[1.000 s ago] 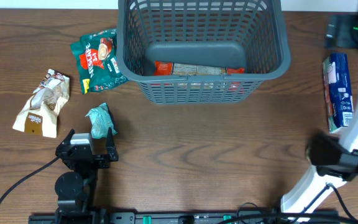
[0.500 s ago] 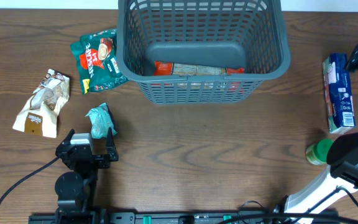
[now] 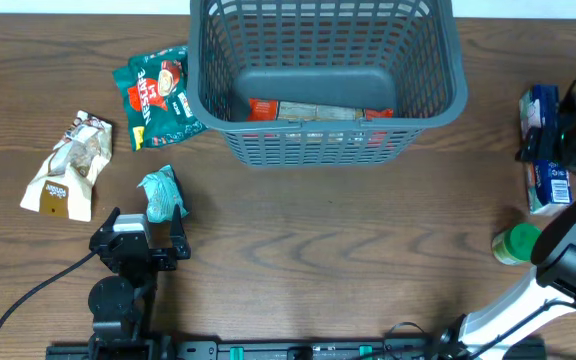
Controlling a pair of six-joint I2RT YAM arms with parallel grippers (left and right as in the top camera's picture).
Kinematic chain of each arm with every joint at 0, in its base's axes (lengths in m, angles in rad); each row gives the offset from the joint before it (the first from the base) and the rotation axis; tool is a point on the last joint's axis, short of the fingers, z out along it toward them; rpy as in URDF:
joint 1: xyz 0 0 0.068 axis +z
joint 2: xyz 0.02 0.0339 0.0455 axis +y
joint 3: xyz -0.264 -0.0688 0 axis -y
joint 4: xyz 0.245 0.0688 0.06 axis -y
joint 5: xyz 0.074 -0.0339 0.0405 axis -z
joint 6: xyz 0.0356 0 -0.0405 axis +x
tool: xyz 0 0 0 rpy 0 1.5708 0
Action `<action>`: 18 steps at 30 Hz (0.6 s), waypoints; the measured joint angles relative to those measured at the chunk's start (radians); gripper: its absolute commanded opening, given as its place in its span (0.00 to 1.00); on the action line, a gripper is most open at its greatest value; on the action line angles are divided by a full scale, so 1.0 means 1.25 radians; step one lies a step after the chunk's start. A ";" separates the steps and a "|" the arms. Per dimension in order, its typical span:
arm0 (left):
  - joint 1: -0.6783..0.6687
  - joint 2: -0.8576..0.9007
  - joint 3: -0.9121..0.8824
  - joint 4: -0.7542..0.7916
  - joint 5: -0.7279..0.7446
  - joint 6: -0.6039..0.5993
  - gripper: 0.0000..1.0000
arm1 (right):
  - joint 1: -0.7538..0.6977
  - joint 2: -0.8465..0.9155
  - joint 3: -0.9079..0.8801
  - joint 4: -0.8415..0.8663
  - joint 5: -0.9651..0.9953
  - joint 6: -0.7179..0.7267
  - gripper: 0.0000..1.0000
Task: Pack container
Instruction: 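Grasp the blue tissue pack with the right gripper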
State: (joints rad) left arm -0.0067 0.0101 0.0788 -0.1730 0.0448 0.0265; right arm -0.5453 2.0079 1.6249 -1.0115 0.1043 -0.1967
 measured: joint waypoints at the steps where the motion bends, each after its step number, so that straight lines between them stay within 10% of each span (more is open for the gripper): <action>1: 0.000 0.000 0.000 0.000 0.000 0.000 0.99 | -0.009 0.000 -0.016 0.014 -0.006 -0.001 0.91; 18: 0.000 0.000 0.000 0.000 0.000 0.000 0.98 | -0.053 0.014 -0.109 0.143 -0.069 -0.006 0.89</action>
State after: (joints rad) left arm -0.0067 0.0101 0.0788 -0.1730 0.0448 0.0265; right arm -0.6113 2.0254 1.4887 -0.8333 0.0181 -0.2043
